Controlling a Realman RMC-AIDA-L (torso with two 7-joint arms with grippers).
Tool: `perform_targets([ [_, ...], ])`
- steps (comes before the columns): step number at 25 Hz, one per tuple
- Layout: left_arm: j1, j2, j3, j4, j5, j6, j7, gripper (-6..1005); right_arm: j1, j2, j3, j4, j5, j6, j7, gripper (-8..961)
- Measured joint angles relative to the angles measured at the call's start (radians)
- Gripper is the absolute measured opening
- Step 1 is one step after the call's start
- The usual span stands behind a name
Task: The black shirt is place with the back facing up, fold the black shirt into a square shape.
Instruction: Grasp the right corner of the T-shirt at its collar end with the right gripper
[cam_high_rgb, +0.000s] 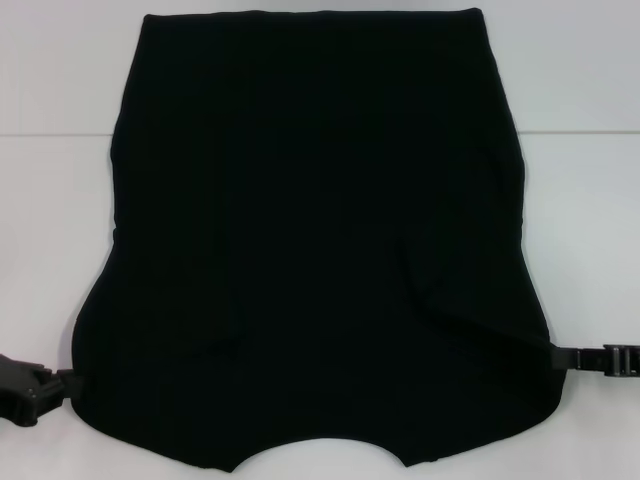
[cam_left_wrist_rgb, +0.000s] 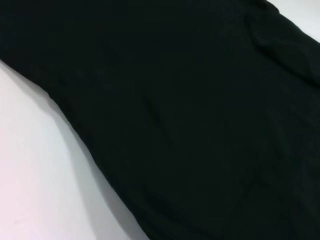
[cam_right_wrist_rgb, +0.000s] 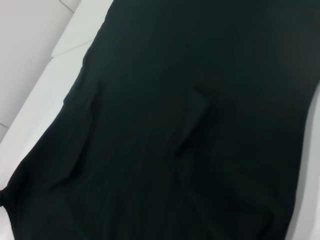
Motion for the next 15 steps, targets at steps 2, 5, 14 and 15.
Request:
perform_targets([
  [2, 0.000, -0.002, 0.000, 0.000, 0.000, 0.000, -0.001, 54, -0.010, -0.001, 0.000, -0.003, 0.000, -0.001, -0.005, 77],
  [5, 0.003, -0.004, -0.001, 0.000, -0.008, 0.000, -0.012, 54, -0.028, -0.007, 0.003, -0.006, 0.004, -0.005, -0.009, 32],
  [14, 0.008, -0.004, -0.032, -0.001, -0.029, 0.020, -0.130, 54, -0.089, -0.029, 0.089, -0.010, 0.008, -0.050, -0.064, 18],
  [15, 0.010, -0.005, -0.040, -0.002, -0.029, 0.028, -0.141, 54, -0.095, -0.032, 0.097, -0.011, 0.008, -0.057, -0.069, 18],
])
